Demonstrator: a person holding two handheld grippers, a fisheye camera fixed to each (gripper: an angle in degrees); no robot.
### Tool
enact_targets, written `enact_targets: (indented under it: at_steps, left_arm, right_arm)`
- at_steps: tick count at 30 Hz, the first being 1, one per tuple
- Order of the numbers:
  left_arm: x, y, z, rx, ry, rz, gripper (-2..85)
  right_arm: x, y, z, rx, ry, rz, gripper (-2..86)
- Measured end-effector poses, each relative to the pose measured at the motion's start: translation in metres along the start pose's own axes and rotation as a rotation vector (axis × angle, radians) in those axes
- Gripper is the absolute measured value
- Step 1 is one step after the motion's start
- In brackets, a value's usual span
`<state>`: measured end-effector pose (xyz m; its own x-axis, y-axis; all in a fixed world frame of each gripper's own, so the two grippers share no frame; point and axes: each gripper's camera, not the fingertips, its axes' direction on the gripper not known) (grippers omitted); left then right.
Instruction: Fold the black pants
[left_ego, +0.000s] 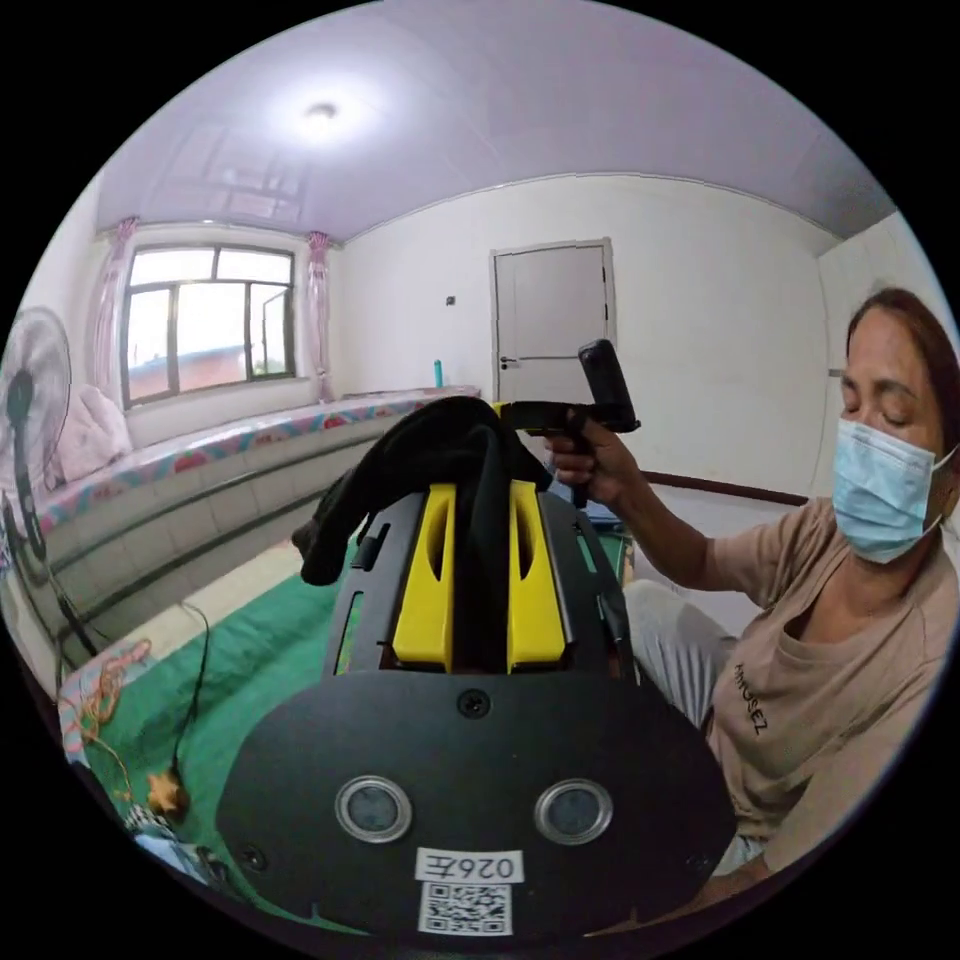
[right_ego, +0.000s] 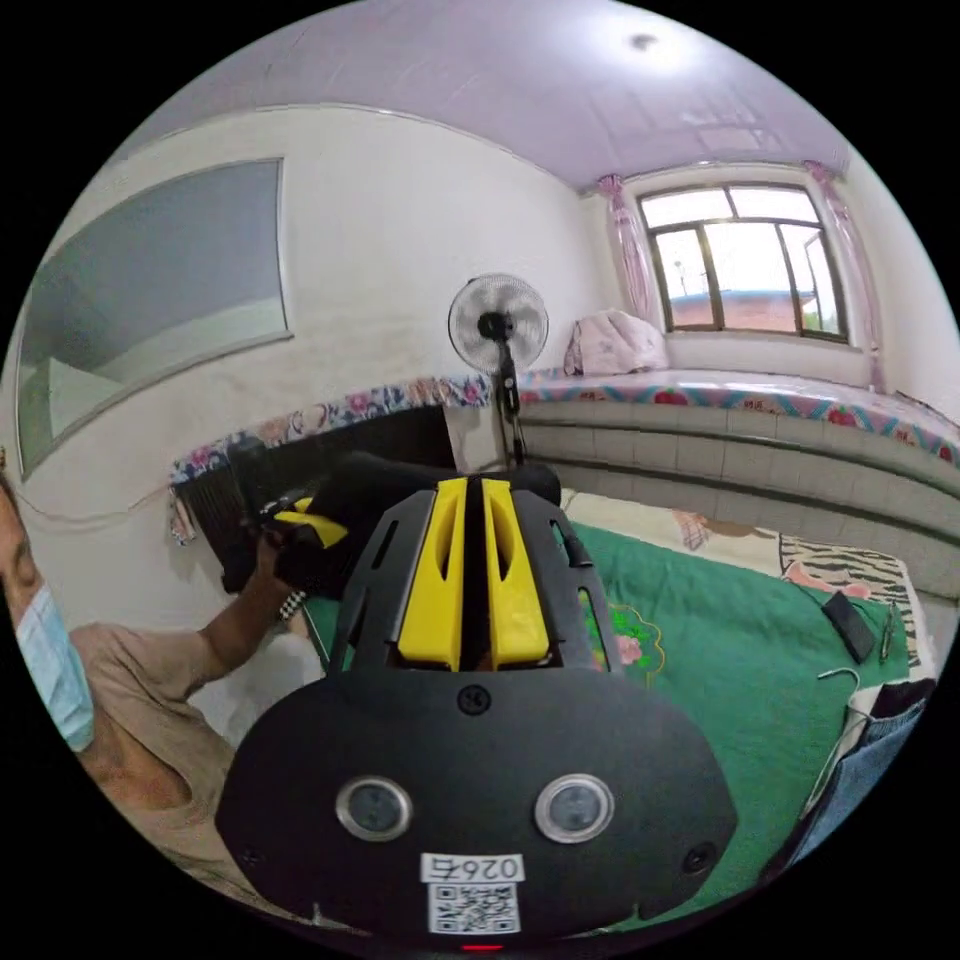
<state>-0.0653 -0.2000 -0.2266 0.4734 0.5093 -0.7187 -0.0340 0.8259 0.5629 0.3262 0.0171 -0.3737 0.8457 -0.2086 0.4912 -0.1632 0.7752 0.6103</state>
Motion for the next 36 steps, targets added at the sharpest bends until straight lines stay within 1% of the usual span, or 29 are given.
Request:
enact_targets:
  at_steps: [1,2,4,5,6,7,9,11,12,13,16,17,18,19,21,23,25,26,27,28,29,30,31,32,34,36]
  left_arm:
    - [-0.033,0.032,-0.006,-0.038,-0.004,-0.131,8.9]
    - [-0.052,0.050,-0.011,-0.044,-0.015,-0.219,9.1]
    - [-0.121,0.119,-0.044,0.001,-0.060,-0.541,9.3]
    - [-0.136,0.133,-0.054,0.017,-0.070,-0.610,9.2]
    - [-0.159,0.156,-0.073,0.071,-0.069,-0.715,9.2]
    - [-0.177,0.169,-0.089,0.122,-0.065,-0.778,9.3]
    - [-0.196,0.169,-0.103,0.103,-0.096,-0.794,11.5]
    - [-0.210,0.155,-0.106,0.025,-0.152,-0.750,13.9]
    - [-0.217,0.145,-0.104,-0.029,-0.178,-0.712,16.7]
    - [-0.224,0.137,-0.102,-0.070,-0.190,-0.668,19.0]
    - [-0.242,0.133,-0.094,-0.167,-0.194,-0.607,21.5]
    - [-0.245,0.135,-0.091,-0.200,-0.188,-0.599,21.5]
    - [-0.252,0.145,-0.082,-0.272,-0.175,-0.589,21.6]
    - [-0.260,0.157,-0.073,-0.357,-0.163,-0.612,22.1]
    - [-0.275,0.171,-0.070,-0.441,-0.135,-0.663,22.4]
    - [-0.287,0.177,-0.080,-0.426,-0.127,-0.707,21.4]
    - [-0.303,0.185,-0.094,-0.440,-0.110,-0.741,15.8]
    - [-0.306,0.187,-0.099,-0.425,-0.089,-0.741,13.3]
    - [-0.311,0.192,-0.111,-0.350,-0.031,-0.746,8.4]
    - [-0.315,0.197,-0.127,-0.237,0.041,-0.756,5.6]
    - [-0.317,0.200,-0.135,-0.168,0.086,-0.758,4.2]
    - [-0.322,0.206,-0.153,-0.012,0.190,-0.763,3.4]
    - [-0.325,0.213,-0.172,0.121,0.258,-0.773,2.8]
    - [-0.326,0.216,-0.181,0.164,0.267,-0.770,2.5]
    - [-0.323,0.223,-0.222,0.297,0.207,-0.730,1.7]
    - [-0.315,0.225,-0.256,0.383,0.130,-0.671,1.3]
  right_arm:
    - [0.001,0.014,0.033,-0.109,0.066,-0.001,-1.2]
    - [0.005,0.031,0.063,-0.199,0.157,0.005,-1.1]
    - [0.016,0.055,0.098,-0.309,0.242,0.021,-0.7]
    - [0.024,0.069,0.114,-0.349,0.237,0.048,0.1]
    - [0.029,0.076,0.121,-0.362,0.225,0.070,0.6]
    - [0.039,0.088,0.134,-0.381,0.184,0.109,1.6]
    - [0.051,0.101,0.152,-0.424,0.129,0.157,2.7]
    - [0.062,0.109,0.174,-0.454,0.080,0.194,3.7]
    - [0.064,0.110,0.178,-0.450,0.070,0.201,3.8]
    - [0.066,0.111,0.186,-0.439,0.040,0.209,4.0]
    - [0.061,0.111,0.206,-0.436,-0.006,0.193,4.4]
    - [0.057,0.111,0.215,-0.450,-0.005,0.176,4.9]
    - [0.055,0.111,0.220,-0.462,-0.006,0.169,5.4]
    - [0.051,0.112,0.231,-0.489,-0.005,0.161,6.5]
    - [0.047,0.113,0.248,-0.528,-0.009,0.167,9.9]
    - [0.043,0.117,0.272,-0.556,-0.065,0.214,14.3]
    - [0.037,0.121,0.292,-0.562,-0.142,0.256,16.4]
    - [0.030,0.124,0.308,-0.576,-0.182,0.279,17.1]
    - [0.025,0.127,0.317,-0.582,-0.193,0.287,17.4]
    - [0.013,0.129,0.328,-0.570,-0.136,0.290,17.8]
    - [-0.001,0.128,0.334,-0.536,-0.051,0.243,16.0]
    - [-0.008,0.127,0.337,-0.532,-0.027,0.211,15.1]
    - [-0.020,0.123,0.343,-0.532,0.025,0.134,9.2]
    - [-0.028,0.117,0.345,-0.524,0.071,0.061,5.0]
    - [-0.032,0.102,0.336,-0.477,0.085,0.011,2.0]
    - [-0.028,0.087,0.311,-0.357,0.135,0.017,0.9]
